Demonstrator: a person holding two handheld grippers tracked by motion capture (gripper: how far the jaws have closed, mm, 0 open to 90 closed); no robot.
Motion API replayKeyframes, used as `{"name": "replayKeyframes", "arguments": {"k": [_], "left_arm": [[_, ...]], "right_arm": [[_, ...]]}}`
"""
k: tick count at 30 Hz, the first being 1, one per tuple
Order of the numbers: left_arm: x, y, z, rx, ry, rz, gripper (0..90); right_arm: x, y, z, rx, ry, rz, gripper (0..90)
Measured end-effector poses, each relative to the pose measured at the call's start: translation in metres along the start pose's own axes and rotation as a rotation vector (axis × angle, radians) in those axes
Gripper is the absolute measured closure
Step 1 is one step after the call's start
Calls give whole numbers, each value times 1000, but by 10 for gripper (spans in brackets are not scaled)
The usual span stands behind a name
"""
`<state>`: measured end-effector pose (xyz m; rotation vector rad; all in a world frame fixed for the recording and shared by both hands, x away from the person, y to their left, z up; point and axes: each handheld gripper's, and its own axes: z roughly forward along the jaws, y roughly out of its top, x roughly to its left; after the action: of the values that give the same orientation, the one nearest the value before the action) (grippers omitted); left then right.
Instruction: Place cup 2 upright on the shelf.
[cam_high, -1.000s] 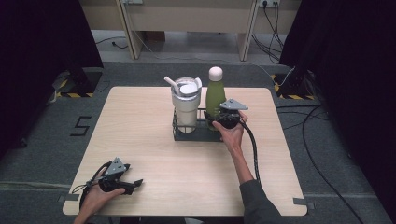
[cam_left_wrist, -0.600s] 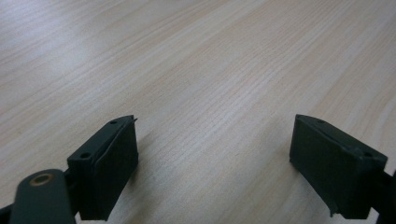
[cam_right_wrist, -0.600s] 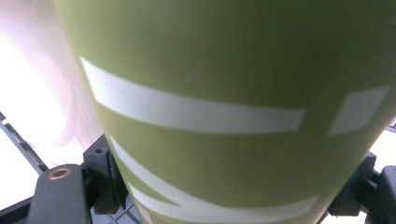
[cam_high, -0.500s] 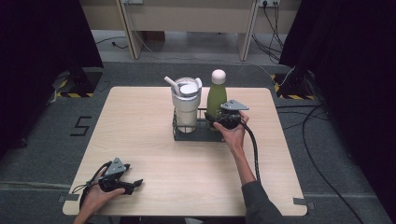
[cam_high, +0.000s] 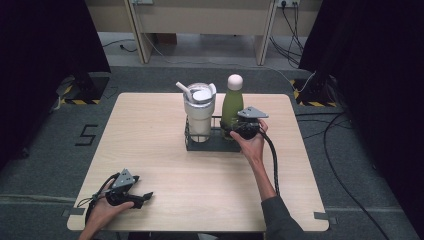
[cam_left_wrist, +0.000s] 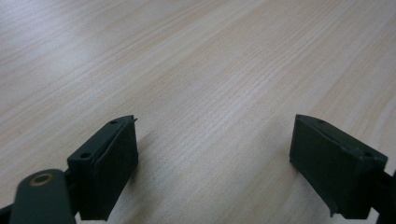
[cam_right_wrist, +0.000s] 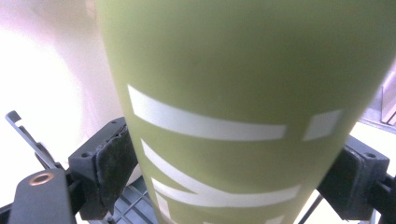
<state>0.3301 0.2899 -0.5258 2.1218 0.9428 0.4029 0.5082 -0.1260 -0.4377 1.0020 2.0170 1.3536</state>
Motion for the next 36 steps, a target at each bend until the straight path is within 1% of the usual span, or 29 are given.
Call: {"name": "replayKeyframes", "arguments": {"k": [3, 7, 10, 12, 14, 19, 21, 25, 26, 27, 31, 36], "left_arm": [[0, 0, 0, 0, 0, 0, 146], [0, 0, 0, 0, 0, 0, 146], [0, 0, 0, 1, 0, 1, 146], [0, 0, 0, 2, 0, 3, 146], [0, 0, 0, 3, 0, 3, 146], [0, 0, 0, 3, 0, 3, 146], [0, 0, 0, 3, 0, 3, 146], [0, 0, 0, 2, 0, 3, 145], [0, 0, 0, 1, 2, 3, 146], [0, 0, 0, 1, 2, 3, 146], [0, 0, 0, 3, 0, 3, 146], [0, 0, 0, 3, 1, 4, 145]], "right_arm": [[1, 1, -3, 0, -5, -1, 150], [1, 2, -10, 14, -3, 2, 150], [1, 4, -17, 9, 1, 3, 149], [2, 5, -23, 7, -3, -4, 148], [3, 5, -24, 7, 0, 1, 149], [2, 4, -30, 18, 4, -12, 151], [3, 4, -33, 12, 6, -11, 151], [4, 6, -40, 10, -2, -32, 151], [5, 6, -44, 7, 1, -28, 150], [5, 6, -44, 7, 1, -28, 150], [5, 7, -54, 8, -5, -29, 151], [2, 5, -63, 11, -11, -36, 151]]}}
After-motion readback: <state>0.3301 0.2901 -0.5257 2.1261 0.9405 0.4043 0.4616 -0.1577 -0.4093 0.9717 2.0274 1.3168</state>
